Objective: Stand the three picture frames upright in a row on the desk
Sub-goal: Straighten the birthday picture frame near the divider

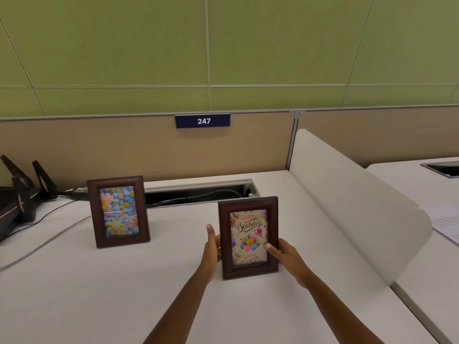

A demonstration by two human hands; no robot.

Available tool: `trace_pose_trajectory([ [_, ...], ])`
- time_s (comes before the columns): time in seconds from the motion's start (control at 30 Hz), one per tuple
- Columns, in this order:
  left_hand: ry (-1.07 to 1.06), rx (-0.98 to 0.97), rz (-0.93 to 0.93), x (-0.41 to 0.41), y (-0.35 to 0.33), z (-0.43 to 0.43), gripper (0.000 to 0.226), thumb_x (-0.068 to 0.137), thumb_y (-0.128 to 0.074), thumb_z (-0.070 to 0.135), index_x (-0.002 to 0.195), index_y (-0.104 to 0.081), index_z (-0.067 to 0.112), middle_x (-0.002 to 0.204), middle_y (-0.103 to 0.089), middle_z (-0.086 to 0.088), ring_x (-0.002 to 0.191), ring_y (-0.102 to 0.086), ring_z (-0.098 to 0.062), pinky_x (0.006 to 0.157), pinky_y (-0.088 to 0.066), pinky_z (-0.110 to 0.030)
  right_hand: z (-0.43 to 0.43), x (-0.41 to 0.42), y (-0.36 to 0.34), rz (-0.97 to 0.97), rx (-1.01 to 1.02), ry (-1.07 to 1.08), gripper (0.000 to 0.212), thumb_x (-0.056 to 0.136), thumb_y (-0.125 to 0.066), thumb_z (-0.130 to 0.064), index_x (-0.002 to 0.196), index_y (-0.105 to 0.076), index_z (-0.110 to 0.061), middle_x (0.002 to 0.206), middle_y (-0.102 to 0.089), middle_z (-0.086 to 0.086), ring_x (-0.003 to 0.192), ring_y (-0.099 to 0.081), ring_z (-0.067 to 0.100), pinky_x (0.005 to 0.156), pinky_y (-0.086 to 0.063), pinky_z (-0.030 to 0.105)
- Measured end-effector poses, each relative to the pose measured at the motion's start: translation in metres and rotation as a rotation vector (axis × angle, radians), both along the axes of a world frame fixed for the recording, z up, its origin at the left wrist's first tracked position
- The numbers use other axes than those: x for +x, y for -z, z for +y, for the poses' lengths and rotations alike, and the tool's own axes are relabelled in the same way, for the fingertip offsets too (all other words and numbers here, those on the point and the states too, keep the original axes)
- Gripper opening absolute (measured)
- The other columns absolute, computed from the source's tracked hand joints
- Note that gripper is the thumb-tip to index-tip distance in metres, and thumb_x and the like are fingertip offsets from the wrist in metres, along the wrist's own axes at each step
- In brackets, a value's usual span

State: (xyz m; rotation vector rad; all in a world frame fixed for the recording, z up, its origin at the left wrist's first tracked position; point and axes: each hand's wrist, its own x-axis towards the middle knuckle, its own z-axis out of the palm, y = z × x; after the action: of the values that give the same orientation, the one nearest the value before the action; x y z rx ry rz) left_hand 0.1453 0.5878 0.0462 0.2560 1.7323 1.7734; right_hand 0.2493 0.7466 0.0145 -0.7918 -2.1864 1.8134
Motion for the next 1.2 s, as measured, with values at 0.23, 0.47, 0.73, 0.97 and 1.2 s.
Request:
trace_pose_trajectory([
  [0.23,-0.050,0.047,-0.047,0.001,-0.002,0.013,0.061,0.098,-0.008,0.042,0.129,-0.049,0.009,0.123,-0.057,-0.011,0.091,-0.059,-0.021,0.093,-0.044,-0.040,0.006,-0.010,0.005,0.041,-0.155,-0.104,0.041,0.084,-0.060,-0.020,0.123,-0.048,-0.013,0.115,-0.061,0.005,0.107,-0.060,0.022,0.085,-0.054,0.029],
  [0.47,-0.125,0.011,-0.090,-0.004,0.000,0.037,0.058,0.099,-0.012,0.041,0.130,-0.049,0.009,0.134,-0.053,-0.017,0.121,-0.052,-0.035,0.099,-0.041,-0.042,0.024,-0.019,0.008,0.066,-0.275,-0.134,0.041,0.078,-0.064,-0.002,0.116,-0.052,-0.012,0.112,-0.063,0.009,0.110,-0.059,0.029,0.101,-0.046,0.046],
  [0.73,-0.077,0.028,-0.083,-0.020,-0.009,0.091,0.058,0.099,-0.013,0.040,0.130,-0.049,0.008,0.134,-0.054,-0.017,0.121,-0.052,-0.034,0.100,-0.041,-0.041,0.071,-0.026,-0.002,0.118,-0.290,-0.062,0.035,0.080,-0.059,0.004,0.107,-0.053,-0.016,0.100,-0.066,0.001,0.094,-0.063,0.014,0.069,-0.058,0.019],
  [0.97,-0.039,0.037,-0.077,-0.044,-0.015,0.143,0.057,0.098,-0.013,0.043,0.131,-0.048,0.012,0.136,-0.052,-0.015,0.124,-0.051,-0.033,0.104,-0.039,-0.043,0.118,-0.047,-0.013,0.127,-0.279,-0.013,0.034,0.080,-0.056,0.007,0.106,-0.052,-0.015,0.096,-0.065,-0.001,0.089,-0.063,0.014,0.063,-0.058,0.017],
  [1.2,-0.015,0.060,-0.085,-0.067,-0.013,0.172,0.059,0.098,-0.013,0.043,0.131,-0.049,0.010,0.136,-0.053,-0.017,0.116,-0.054,-0.032,0.099,-0.042,-0.041,0.147,-0.072,-0.010,0.109,-0.285,-0.006,0.038,0.079,-0.057,0.006,0.112,-0.050,-0.012,0.104,-0.063,0.005,0.095,-0.062,0.019,0.078,-0.055,0.028],
])
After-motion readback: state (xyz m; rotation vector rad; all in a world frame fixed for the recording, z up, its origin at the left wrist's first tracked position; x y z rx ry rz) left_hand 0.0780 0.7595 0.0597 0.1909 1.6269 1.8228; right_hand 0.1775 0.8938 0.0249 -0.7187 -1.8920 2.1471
